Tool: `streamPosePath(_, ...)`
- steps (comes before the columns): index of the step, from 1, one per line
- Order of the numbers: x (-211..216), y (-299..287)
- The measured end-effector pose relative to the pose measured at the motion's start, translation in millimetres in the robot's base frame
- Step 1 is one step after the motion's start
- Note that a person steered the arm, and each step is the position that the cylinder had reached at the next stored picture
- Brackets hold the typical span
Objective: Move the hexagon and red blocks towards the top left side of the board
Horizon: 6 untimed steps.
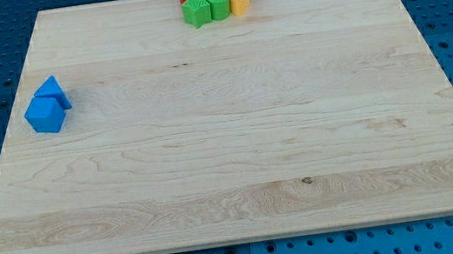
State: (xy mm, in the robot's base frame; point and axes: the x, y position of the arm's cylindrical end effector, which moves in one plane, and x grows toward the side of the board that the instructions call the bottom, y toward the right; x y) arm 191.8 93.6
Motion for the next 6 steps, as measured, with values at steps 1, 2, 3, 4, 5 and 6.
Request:
streamPosePath(1, 3.2, 31.3)
streamPosePath(2, -0.5, 28.5)
streamPosePath(3, -0.5, 28.5)
streamPosePath(4, -0.1, 11.2)
streamPosePath(5, 0.0, -31.5)
streamPosePath(6, 0.2, -72.2)
